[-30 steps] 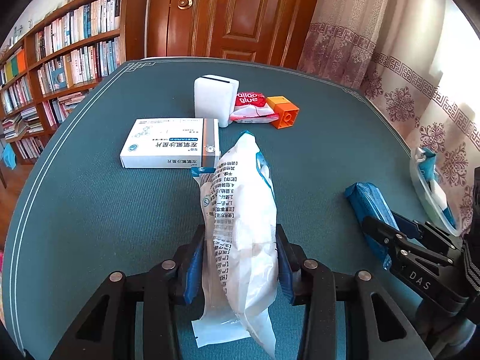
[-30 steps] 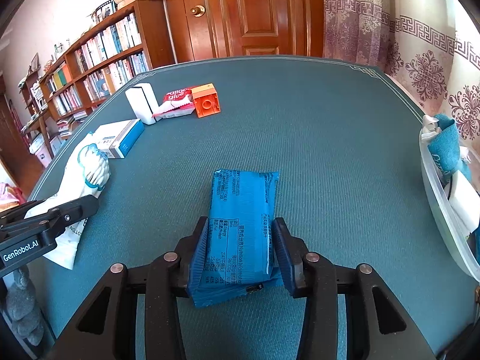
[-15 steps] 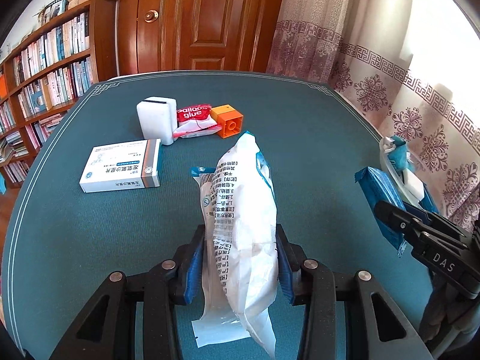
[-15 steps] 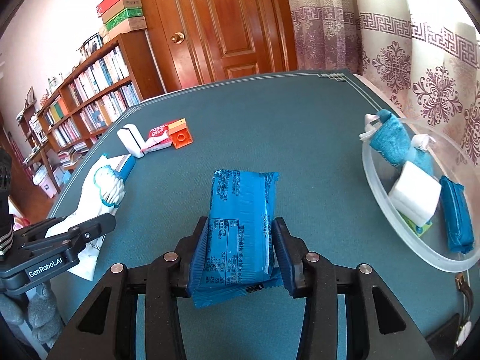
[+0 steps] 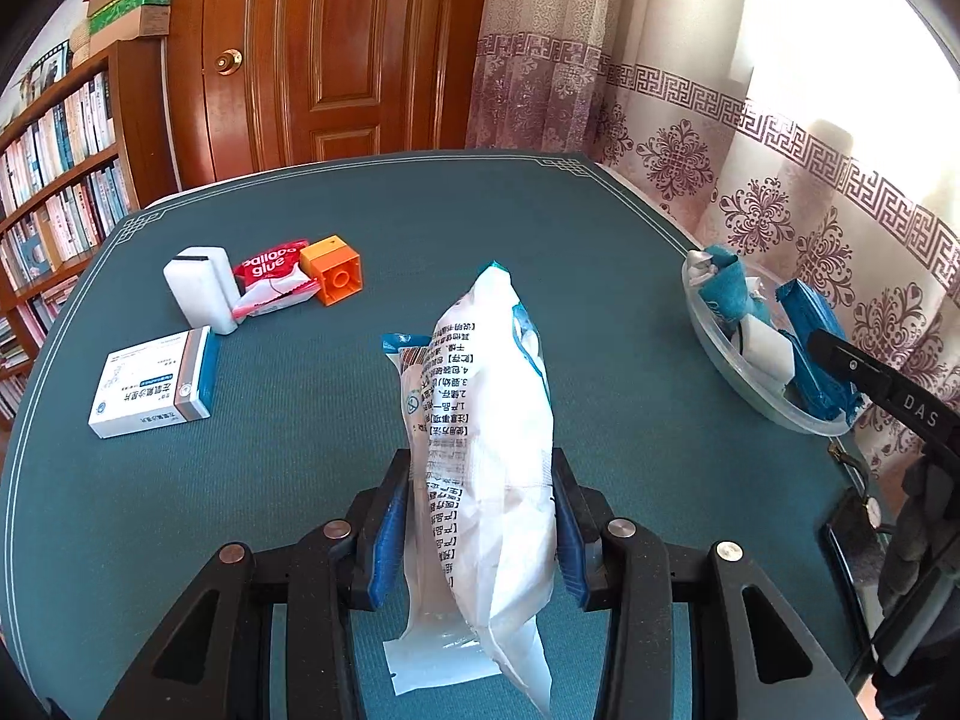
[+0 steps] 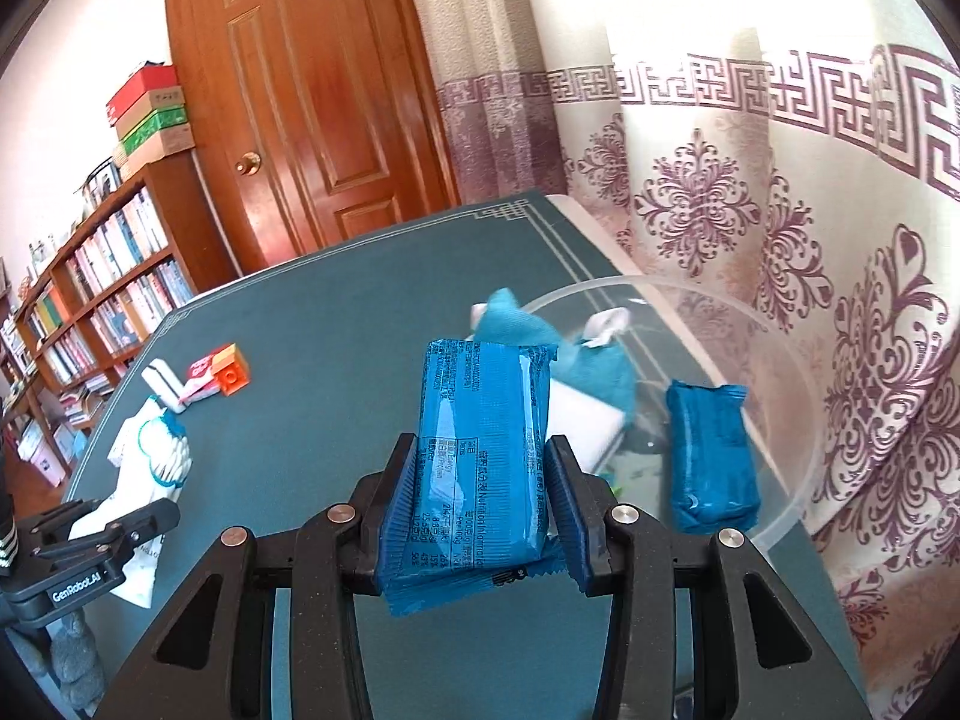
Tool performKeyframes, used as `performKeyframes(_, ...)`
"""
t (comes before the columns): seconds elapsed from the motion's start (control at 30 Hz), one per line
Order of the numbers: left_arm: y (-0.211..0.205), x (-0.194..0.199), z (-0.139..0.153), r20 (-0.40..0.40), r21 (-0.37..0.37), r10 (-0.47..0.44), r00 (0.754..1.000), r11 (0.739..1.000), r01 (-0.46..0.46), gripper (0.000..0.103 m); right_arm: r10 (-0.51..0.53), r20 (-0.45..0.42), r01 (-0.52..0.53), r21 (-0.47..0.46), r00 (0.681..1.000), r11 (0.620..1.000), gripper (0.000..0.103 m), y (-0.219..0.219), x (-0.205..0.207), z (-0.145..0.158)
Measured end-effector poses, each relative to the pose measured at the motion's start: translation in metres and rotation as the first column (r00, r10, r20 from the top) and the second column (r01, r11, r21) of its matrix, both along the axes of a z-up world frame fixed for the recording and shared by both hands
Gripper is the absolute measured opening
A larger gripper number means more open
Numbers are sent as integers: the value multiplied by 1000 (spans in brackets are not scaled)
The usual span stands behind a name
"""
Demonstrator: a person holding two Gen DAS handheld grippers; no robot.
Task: Organize objects
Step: 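Carry the blue packet into the clear bowl and release with the right gripper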
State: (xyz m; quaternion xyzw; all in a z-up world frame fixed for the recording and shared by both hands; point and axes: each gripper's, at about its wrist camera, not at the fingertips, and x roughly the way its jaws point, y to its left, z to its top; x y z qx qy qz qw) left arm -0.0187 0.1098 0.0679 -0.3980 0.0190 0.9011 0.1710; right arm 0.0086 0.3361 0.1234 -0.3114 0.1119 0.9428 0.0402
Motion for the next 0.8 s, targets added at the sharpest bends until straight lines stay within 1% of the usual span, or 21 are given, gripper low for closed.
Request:
performKeyframes(0.17,13,2,2,-4,-7,-29,1000,1000,29,44,-94,1,94,15,996,995,43,34,-2,-4)
performKeyframes(0.37,25,5,3,-4,-18,-50,999,999,50,44,-174,16,173,37,985,984,43,61,-9,-14)
performKeyframes(0.63,34,6,1,2,-26,-66,998,997,66,44,-226,44,222,74,973,972,44,80,-21,-26)
performKeyframes(0.8,38,6,1,3,-28,-70,998,997,71,44,-242,45,239,71,969,969,46,85,-24,-30)
